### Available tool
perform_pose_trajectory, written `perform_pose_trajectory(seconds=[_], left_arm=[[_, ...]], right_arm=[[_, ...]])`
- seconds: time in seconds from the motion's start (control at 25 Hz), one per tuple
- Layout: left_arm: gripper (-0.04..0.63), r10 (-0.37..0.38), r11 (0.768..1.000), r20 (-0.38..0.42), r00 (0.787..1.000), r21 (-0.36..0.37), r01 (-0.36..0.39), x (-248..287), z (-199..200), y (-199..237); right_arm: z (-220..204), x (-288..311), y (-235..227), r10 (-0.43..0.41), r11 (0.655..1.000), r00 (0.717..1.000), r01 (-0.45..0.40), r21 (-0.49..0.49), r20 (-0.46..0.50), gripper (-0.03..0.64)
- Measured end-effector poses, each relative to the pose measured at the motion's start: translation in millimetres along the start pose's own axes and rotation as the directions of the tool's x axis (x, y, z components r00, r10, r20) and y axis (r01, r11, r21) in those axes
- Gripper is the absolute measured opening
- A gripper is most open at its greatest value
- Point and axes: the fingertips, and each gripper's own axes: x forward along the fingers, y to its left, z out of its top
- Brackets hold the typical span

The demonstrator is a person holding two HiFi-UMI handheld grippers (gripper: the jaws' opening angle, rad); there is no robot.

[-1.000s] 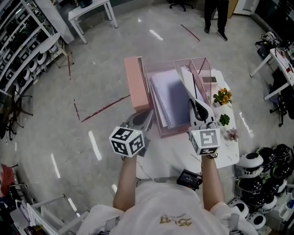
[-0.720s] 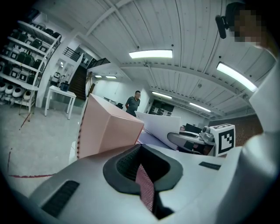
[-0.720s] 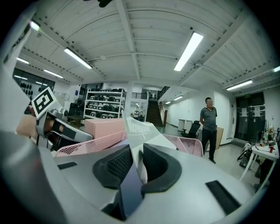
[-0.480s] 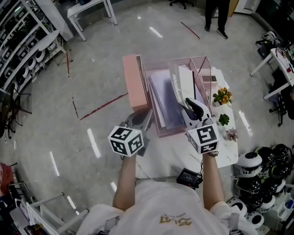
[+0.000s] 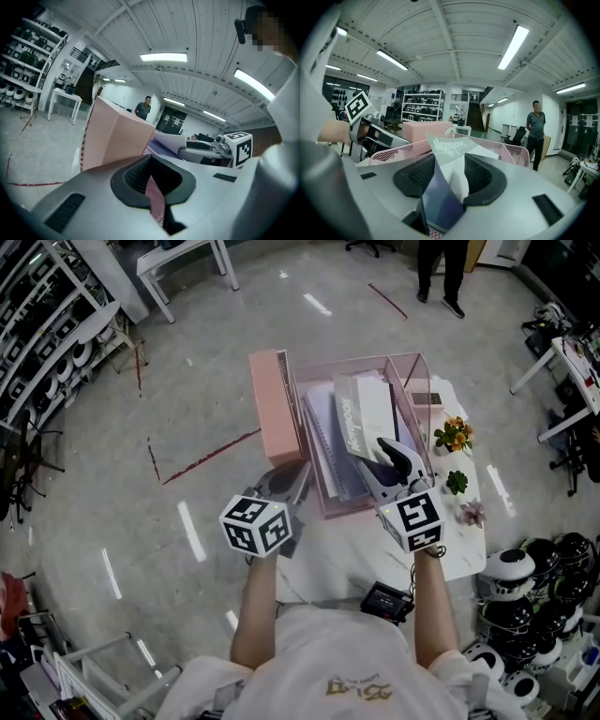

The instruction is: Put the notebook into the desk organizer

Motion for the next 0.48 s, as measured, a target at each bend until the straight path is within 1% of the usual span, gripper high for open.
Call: perform_pose_trajectory(seconds=[0.08, 0.2, 0.24, 0.32, 0.48], left_arm=[[0.015, 0.000, 1.000, 0.000, 1.000, -0.002, 0.000, 0, 0, 0], [0.017, -0.001, 1.000, 0.004, 1.000, -0.003, 0.001, -2, 1, 0], [0.017, -0.002, 1.000, 0.007, 1.000, -0.004, 0.002, -3, 2, -1], [0.015, -0.002, 1.000, 0.011, 1.000, -0.003, 0.002, -6, 3, -2], [0.015, 0.003, 1.000, 0.020, 1.000, 0.004, -0.003, -13, 7, -4]], right_arm=[[-2, 2, 4, 0.020, 1.000, 1.000, -0.020, -0.015, -0.018, 0.223], [-4, 4, 10, 0.034, 0.998, 0.999, -0.036, -0.058, -0.033, 0.261], [-4, 3, 10, 0.030, 0.997, 0.999, -0.032, -0.064, -0.028, 0.264], [-2, 2, 9, 0.017, 0.998, 1.000, -0.017, -0.052, -0.008, 0.265], [8, -7, 2, -0.013, 1.000, 0.999, 0.012, 0.024, 0.041, 0.270]])
